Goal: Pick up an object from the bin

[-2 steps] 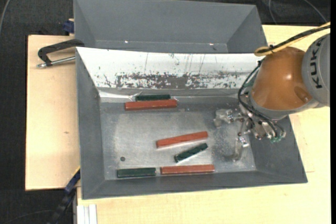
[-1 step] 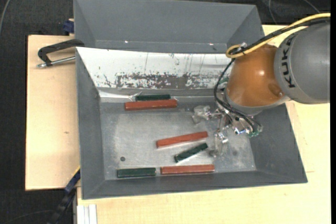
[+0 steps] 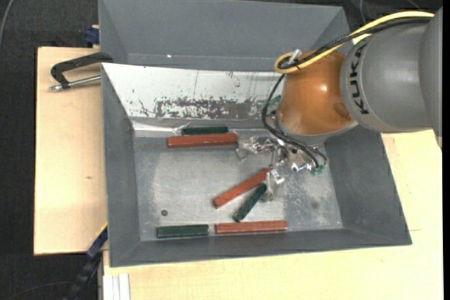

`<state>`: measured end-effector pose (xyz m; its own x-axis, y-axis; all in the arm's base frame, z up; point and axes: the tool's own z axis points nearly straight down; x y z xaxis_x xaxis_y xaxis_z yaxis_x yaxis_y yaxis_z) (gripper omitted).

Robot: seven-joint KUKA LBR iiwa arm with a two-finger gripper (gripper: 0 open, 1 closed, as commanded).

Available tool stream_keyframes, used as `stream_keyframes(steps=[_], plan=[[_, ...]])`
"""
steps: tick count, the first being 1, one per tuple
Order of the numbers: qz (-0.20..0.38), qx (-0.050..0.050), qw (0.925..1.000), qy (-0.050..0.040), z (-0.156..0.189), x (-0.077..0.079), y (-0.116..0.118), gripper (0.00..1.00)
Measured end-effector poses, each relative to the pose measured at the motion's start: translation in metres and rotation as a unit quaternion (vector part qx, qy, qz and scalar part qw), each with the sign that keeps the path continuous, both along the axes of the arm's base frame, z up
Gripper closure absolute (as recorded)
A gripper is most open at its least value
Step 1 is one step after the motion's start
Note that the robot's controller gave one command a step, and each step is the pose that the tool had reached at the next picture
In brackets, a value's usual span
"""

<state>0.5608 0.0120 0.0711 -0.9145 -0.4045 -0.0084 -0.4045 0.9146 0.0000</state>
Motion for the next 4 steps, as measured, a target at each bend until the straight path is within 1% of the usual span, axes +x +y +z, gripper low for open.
stream_keyframes(steps=[1,2,3,4], plan=[[-0.002,-0.001,1.0,0.001,0.0,-0.001,-0.002,1.0],[-0.002,-0.001,1.0,0.0009,0.0,-0.001,-0.002,0.0],[-0.002,-0.001,1.0,0.001,0.0,-0.001,-0.002,1.0],[0.028,-0.001,0.9996,-0.0001,0.218,-0.007,-0.017,1.0]])
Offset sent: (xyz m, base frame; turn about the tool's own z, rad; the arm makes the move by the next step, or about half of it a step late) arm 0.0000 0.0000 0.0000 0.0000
